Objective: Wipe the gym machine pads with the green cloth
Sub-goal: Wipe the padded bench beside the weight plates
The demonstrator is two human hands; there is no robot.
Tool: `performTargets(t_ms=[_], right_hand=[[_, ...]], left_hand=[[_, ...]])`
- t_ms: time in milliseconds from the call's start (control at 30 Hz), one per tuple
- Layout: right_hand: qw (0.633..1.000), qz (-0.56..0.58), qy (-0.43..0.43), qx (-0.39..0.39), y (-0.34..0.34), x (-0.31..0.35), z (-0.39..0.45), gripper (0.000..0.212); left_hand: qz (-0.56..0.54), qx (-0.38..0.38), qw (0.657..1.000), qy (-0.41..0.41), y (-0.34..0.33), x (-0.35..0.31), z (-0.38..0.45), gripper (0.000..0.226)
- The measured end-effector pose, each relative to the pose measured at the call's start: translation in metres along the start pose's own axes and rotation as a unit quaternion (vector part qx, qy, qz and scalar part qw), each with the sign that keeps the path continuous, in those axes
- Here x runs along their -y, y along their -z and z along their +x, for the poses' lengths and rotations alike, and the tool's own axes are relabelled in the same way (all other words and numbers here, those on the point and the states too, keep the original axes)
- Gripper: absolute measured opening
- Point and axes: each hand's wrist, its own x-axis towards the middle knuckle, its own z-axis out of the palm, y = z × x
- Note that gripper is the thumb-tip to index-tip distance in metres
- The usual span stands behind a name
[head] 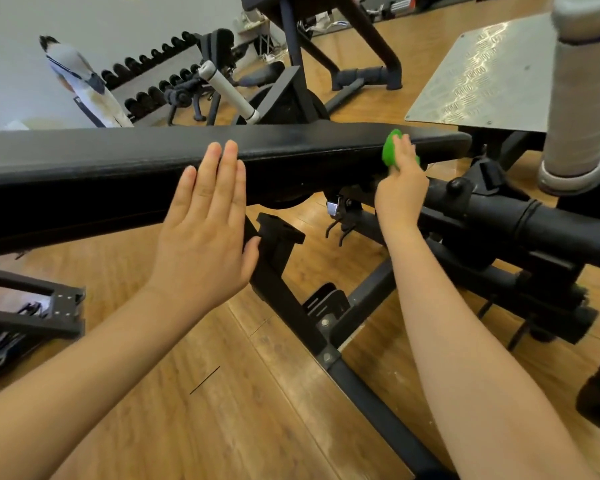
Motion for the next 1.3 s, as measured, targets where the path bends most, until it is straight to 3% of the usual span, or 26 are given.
performTargets(t_ms=[233, 467, 800, 1033, 1300], right_hand=[[0.987, 0.001, 0.155, 0.053, -0.020, 0.052, -0.068, 0.058], [0.992, -0.009, 0.121, 0.039, -0.025, 0.075, -0.083, 0.053], [0.981, -0.020, 0.190, 0.006, -0.057, 0.145, -0.163, 0.053], [0.996, -0.032, 0.081, 0.019, -0.063, 0.202, -0.206, 0.049], [0.975, -0.125, -0.005, 0.184, -0.047, 0.306, -0.254, 0.058]], left_hand=[[0.005, -0.005, 1.000, -0.008, 0.001, 0.000, 0.001, 0.085], [-0.038, -0.033, 0.999, 0.013, 0.007, 0.011, -0.009, 0.082], [0.011, -0.073, 0.996, 0.043, 0.023, 0.086, -0.080, 0.085], [-0.091, -0.007, 0.996, -0.003, 0.045, 0.107, -0.094, 0.078], [-0.251, 0.130, 0.959, -0.008, 0.109, 0.191, -0.126, 0.068]])
